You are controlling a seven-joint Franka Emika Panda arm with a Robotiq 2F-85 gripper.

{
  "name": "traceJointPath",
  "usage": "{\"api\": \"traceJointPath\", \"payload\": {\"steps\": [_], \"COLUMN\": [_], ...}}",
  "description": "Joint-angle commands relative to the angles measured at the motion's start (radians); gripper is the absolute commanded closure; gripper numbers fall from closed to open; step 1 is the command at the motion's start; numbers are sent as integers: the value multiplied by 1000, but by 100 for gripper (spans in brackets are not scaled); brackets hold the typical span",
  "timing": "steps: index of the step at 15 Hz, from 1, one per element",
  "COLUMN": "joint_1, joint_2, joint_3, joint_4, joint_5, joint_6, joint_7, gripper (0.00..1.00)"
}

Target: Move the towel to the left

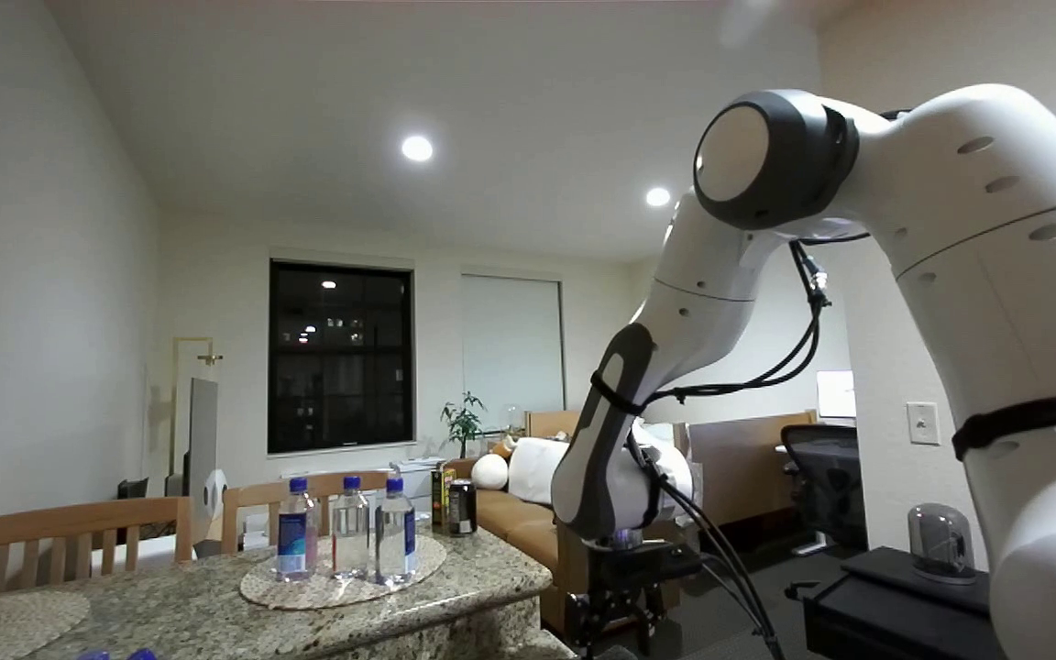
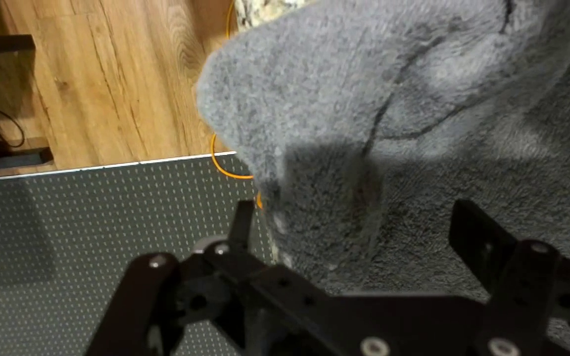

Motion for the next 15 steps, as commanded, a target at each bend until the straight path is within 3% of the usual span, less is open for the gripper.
{"api": "traceJointPath", "payload": {"steps": [1,7,15], "joint_1": [-2,5,18], "joint_2": [58,127,185], "joint_3": [33,63,50], "joint_4": [23,60,108], "joint_5": [58,81,65], "joint_6": [16,25,37], "joint_7": [-24,-14,12], "gripper": [0,0,0]}}
